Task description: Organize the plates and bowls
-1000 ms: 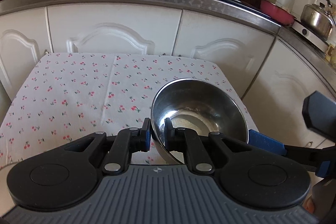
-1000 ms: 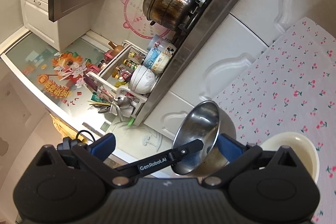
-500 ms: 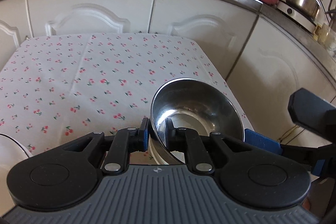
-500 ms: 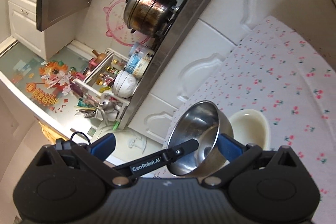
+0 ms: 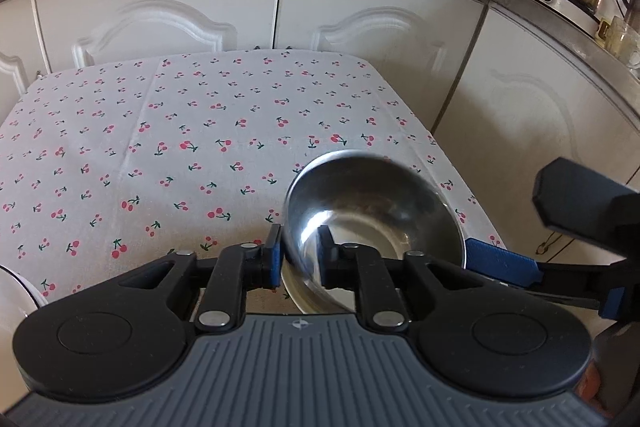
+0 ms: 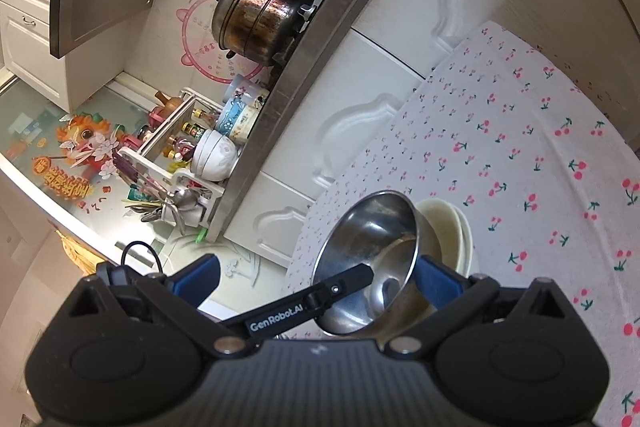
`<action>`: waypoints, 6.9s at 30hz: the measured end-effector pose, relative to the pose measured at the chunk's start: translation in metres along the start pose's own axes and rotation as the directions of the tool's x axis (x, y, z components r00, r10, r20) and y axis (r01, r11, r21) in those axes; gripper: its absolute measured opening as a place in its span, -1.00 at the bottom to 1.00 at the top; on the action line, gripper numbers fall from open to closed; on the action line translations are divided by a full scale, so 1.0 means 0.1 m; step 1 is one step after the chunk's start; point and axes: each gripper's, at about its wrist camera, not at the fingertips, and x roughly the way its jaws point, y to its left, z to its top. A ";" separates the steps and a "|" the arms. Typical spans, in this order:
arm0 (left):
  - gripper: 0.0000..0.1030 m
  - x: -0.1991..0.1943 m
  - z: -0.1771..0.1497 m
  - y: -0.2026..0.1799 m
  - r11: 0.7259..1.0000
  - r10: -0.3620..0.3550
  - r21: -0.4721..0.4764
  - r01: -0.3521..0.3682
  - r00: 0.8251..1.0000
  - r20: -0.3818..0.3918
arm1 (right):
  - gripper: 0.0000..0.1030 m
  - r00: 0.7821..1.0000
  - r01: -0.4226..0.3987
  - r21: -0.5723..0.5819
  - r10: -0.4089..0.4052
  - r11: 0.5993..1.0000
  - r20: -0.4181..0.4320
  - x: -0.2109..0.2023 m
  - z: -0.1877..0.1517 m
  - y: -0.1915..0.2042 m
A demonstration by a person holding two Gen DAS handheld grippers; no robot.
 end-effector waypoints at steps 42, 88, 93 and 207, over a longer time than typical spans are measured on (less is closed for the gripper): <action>-0.68 -0.13 -0.40 0.26 0.985 -0.024 -0.171 0.032 0.998 0.051 | 1.00 0.995 0.087 -0.041 -0.084 0.995 0.057 0.12 -0.25 0.06; -0.63 -0.58 -1.09 0.62 0.973 -0.021 -0.232 0.018 1.000 -0.010 | 0.77 0.979 0.183 -0.101 -0.191 0.978 -0.076 0.11 -1.07 0.41; -0.40 -0.55 -1.09 0.60 0.978 -0.007 -0.209 0.008 1.000 0.003 | 0.63 0.970 0.222 -0.118 -0.231 0.968 -0.075 0.17 -1.10 0.33; 0.90 -1.92 -1.38 1.31 0.905 0.352 -0.296 -0.304 0.928 0.124 | 0.97 0.944 0.289 -0.539 -0.328 0.791 0.024 0.51 -1.48 1.56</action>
